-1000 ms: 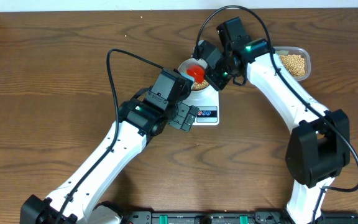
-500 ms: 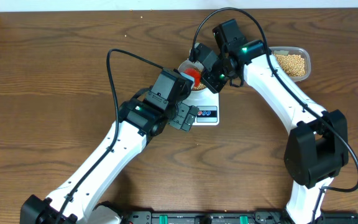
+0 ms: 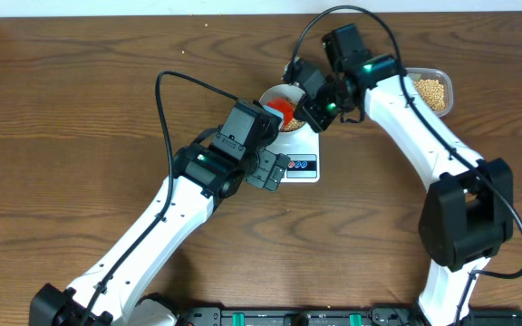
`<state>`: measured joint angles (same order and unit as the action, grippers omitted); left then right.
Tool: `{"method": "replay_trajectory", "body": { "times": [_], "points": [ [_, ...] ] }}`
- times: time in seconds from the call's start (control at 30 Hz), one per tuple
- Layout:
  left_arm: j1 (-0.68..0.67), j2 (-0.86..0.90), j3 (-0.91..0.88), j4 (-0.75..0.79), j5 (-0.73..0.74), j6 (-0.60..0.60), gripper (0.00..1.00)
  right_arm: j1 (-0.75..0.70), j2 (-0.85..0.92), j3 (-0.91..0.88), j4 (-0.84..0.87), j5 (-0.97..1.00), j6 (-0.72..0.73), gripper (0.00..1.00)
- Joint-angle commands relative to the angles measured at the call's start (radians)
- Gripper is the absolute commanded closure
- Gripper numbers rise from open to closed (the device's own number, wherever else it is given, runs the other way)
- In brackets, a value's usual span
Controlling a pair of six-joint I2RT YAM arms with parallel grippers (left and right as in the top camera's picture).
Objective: Scoop item into bowl and weigh 50g on scale
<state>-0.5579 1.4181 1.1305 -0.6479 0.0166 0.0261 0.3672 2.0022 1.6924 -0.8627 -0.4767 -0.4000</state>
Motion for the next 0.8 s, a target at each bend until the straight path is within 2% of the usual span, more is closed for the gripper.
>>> {"method": "replay_trajectory", "body": {
  "times": [0.0, 0.77],
  "points": [
    [0.003, 0.001, 0.003, -0.003, -0.003, -0.002, 0.02, -0.038, 0.014, 0.015, 0.003, -0.1, 0.024, 0.99],
    [0.003, 0.001, 0.003, -0.003, -0.003, -0.002, 0.02, -0.074, -0.067, 0.017, 0.011, -0.128, -0.009, 0.99]
  ]
}}
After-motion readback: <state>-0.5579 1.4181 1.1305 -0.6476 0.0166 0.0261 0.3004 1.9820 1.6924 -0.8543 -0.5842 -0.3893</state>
